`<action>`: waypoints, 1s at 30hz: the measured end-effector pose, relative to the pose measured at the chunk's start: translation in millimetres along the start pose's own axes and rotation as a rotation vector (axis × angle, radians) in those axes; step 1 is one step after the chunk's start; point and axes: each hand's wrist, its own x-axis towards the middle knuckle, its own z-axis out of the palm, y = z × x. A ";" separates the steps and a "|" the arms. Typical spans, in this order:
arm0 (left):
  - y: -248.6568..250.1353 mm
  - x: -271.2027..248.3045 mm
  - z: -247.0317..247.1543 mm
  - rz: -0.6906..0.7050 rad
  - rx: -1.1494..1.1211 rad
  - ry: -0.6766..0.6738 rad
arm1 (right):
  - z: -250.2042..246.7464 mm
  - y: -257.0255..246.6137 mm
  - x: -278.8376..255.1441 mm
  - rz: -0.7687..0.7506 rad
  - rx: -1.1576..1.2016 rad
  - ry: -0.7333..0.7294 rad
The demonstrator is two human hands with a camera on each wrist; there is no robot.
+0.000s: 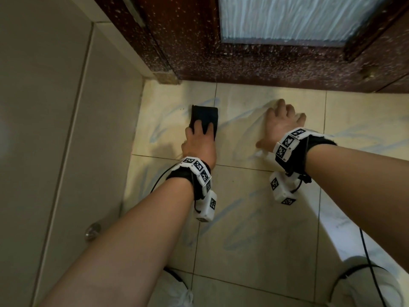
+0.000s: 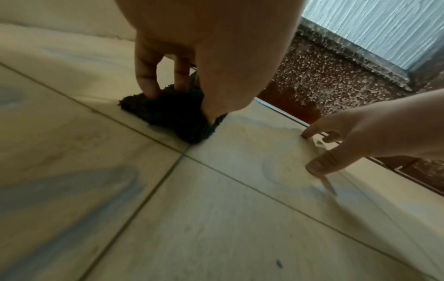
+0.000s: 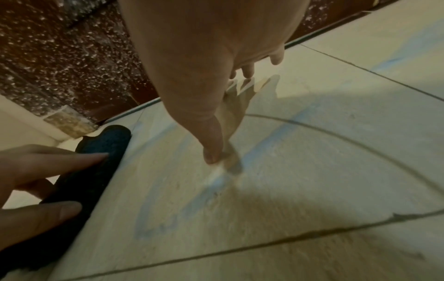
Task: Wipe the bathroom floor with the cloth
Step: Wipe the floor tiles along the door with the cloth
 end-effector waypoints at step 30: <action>-146.7 24.2 -7.0 -0.308 -0.066 -0.065 | -15.2 -8.6 -2.4 -0.067 0.028 -0.041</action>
